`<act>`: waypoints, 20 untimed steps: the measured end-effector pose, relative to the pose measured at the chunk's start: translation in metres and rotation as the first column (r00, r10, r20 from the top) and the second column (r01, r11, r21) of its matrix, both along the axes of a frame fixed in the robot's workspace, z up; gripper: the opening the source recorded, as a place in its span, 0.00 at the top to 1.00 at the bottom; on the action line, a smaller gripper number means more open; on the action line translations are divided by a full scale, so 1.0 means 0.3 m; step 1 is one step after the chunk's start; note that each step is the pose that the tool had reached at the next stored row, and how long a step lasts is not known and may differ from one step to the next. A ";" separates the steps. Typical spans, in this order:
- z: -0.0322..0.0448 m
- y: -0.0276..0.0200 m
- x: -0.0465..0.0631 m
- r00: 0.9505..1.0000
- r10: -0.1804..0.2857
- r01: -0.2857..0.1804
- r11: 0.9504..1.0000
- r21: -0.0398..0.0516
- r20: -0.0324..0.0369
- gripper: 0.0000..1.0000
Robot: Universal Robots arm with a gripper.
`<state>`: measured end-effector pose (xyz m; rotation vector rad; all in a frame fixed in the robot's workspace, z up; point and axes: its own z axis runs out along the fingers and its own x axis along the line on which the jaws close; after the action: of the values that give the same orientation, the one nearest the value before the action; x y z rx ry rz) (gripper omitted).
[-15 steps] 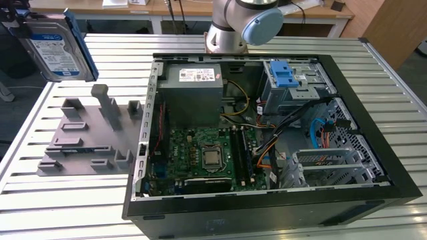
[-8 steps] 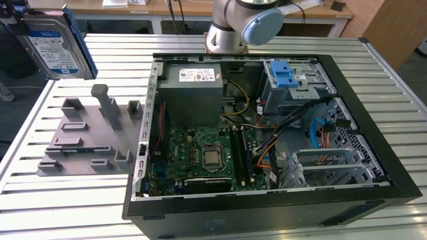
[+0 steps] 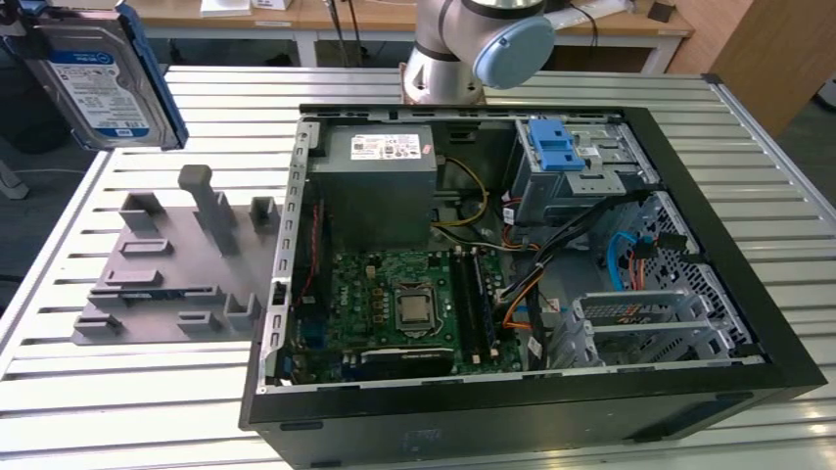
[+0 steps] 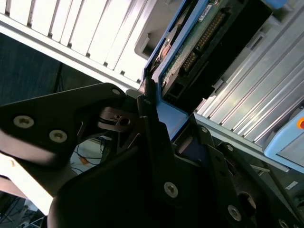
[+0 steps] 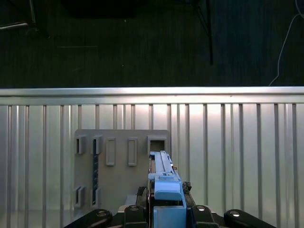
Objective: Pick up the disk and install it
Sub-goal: 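Pick up the disk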
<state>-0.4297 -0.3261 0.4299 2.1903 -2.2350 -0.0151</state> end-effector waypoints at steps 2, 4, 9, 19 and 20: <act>0.009 0.000 0.000 1.000 0.000 0.000 1.000 0.000 0.000 0.64; 0.017 0.000 0.000 1.000 0.000 0.000 1.000 0.000 0.000 0.64; 0.039 0.000 0.000 1.000 0.000 0.000 1.000 0.000 0.000 0.64; 0.081 0.000 0.000 1.000 0.000 0.000 1.000 0.000 0.000 0.64; 0.085 0.000 0.000 1.000 0.000 0.000 1.000 0.000 0.000 0.64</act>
<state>-0.4297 -0.3261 0.4555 2.1904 -2.2349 -0.0152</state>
